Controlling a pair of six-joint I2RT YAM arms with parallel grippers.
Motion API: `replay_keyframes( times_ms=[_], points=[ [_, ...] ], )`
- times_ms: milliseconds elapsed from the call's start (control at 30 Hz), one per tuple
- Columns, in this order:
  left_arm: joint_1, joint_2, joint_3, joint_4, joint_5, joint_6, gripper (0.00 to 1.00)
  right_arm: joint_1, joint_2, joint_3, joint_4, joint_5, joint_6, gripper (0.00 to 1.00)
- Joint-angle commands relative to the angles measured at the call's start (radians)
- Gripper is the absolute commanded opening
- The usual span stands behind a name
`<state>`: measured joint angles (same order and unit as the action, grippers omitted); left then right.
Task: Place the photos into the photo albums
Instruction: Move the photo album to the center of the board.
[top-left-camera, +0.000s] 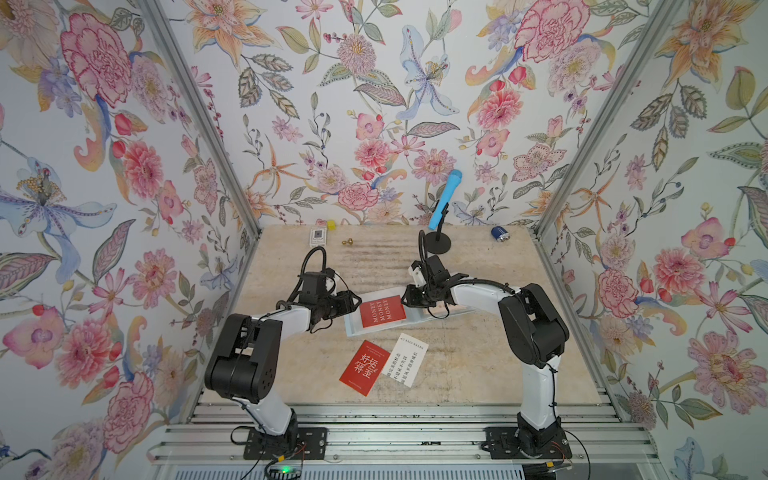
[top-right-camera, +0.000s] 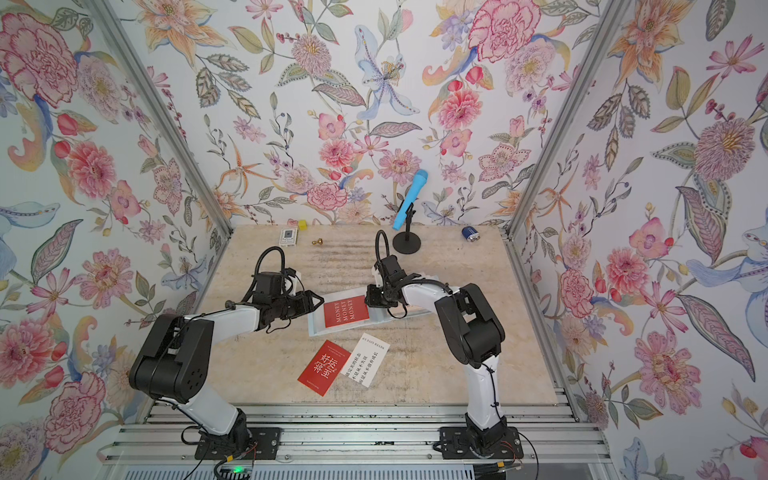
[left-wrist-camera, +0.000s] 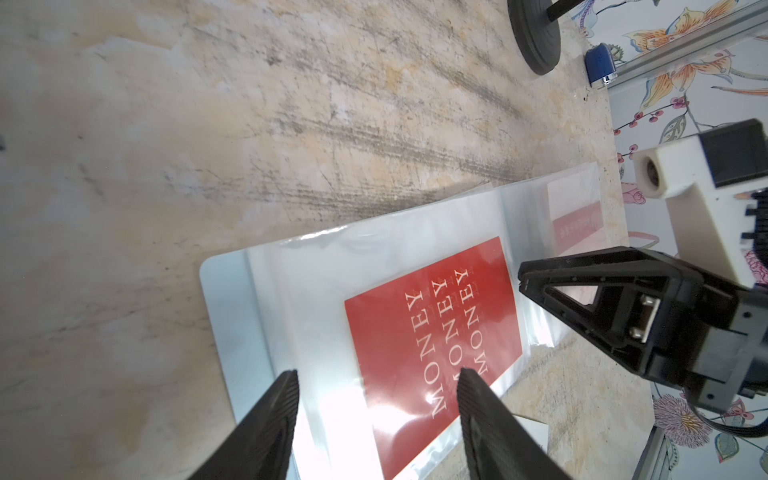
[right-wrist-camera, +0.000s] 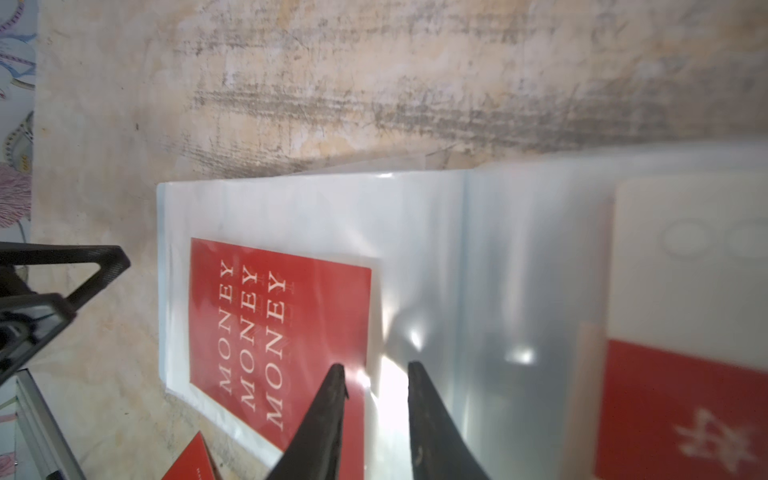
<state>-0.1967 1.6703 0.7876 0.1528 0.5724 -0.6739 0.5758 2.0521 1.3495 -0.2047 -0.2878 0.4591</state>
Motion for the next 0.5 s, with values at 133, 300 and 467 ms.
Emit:
replay_keyframes(
  times_ms=[133,300,467],
  points=[
    [-0.007,0.006,-0.008,0.017,-0.006,-0.011,0.64,0.024,0.079,0.065,-0.095,0.09,-0.058,0.25],
    [-0.007,0.007,-0.007,0.012,-0.012,-0.005,0.64,0.029,0.096,0.078,-0.148,0.16,-0.073,0.19],
    [-0.007,0.011,-0.004,0.018,-0.012,-0.008,0.64,0.016,0.081,0.054,-0.148,0.167,-0.062,0.13]
  ],
)
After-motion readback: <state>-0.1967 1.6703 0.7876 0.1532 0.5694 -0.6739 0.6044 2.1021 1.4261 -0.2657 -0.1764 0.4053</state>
